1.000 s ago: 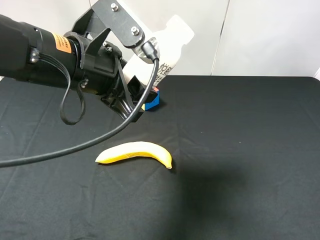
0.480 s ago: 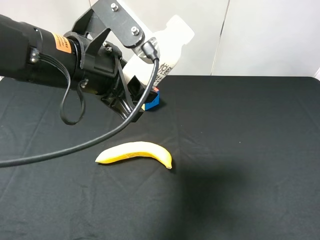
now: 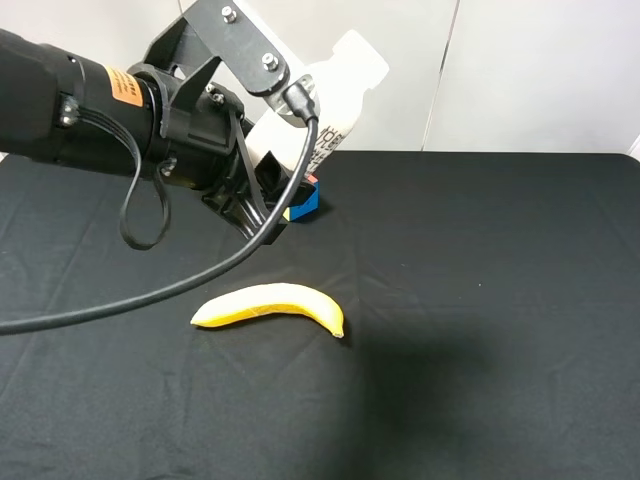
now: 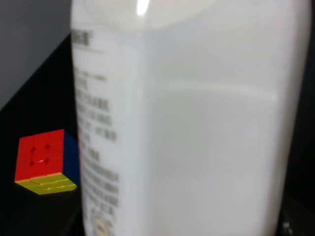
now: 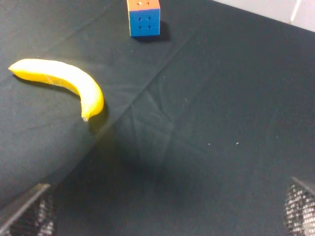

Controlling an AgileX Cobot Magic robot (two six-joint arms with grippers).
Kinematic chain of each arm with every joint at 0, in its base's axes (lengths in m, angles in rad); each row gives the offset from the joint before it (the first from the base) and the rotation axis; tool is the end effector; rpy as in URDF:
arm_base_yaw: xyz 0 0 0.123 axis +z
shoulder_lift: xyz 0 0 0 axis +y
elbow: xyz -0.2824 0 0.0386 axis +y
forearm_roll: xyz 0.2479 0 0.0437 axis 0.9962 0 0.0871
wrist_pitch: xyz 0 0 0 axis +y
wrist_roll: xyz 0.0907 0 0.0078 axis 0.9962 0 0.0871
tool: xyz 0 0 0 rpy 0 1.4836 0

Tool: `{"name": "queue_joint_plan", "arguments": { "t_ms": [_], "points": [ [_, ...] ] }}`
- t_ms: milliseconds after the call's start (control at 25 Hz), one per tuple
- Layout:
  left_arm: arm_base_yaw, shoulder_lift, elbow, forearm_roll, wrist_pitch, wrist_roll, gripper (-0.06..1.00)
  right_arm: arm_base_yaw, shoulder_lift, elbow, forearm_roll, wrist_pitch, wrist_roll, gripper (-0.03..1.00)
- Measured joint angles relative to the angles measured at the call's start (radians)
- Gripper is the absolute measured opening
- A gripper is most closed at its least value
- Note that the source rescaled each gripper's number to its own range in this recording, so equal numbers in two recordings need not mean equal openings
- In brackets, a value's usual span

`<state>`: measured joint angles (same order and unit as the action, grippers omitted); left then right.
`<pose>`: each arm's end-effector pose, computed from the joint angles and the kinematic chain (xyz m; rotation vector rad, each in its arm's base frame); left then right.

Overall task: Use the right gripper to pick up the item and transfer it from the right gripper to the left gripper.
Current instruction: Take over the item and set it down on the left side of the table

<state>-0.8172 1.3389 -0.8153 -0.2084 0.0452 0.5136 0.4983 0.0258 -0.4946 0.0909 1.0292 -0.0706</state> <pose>0.1977 -0.2120 0.2784 1.1054 1.7470 -0.3266 -0.0026 0.0067 0.2785 -0.5793 1.9784 0.3749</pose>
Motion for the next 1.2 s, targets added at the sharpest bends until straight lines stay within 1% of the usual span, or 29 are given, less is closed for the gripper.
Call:
{"name": "queue_joint_plan", "arguments": {
  "t_ms": [240, 320, 400, 640, 800, 960, 1200],
  "points": [
    [0.000, 0.000, 0.000, 0.000, 0.000, 0.000, 0.02, 0.000, 0.000, 0.000, 0.000, 0.000, 0.002, 1.00],
    [0.000, 0.000, 0.000, 0.000, 0.000, 0.000, 0.02, -0.015, 0.000, 0.000, 0.000, 0.000, 0.002, 1.00],
    [0.000, 0.000, 0.000, 0.000, 0.000, 0.000, 0.02, -0.057, 0.000, 0.000, 0.000, 0.000, 0.002, 1.00],
    [0.000, 0.000, 0.000, 0.000, 0.000, 0.000, 0.02, -0.251, -0.001, 0.000, 0.000, 0.000, 0.002, 1.00],
    [0.000, 0.000, 0.000, 0.000, 0.000, 0.000, 0.02, -0.339, -0.024, 0.000, 0.000, -0.001, 0.002, 1.00],
    [0.000, 0.000, 0.000, 0.000, 0.000, 0.000, 0.02, -0.381, -0.031, 0.000, 0.001, -0.001, 0.002, 1.00],
    [0.014, -0.011, 0.000, 0.000, 0.013, -0.042, 0.02, -0.384, -0.031, 0.000, 0.010, -0.001, 0.002, 1.00]
  ]
}}
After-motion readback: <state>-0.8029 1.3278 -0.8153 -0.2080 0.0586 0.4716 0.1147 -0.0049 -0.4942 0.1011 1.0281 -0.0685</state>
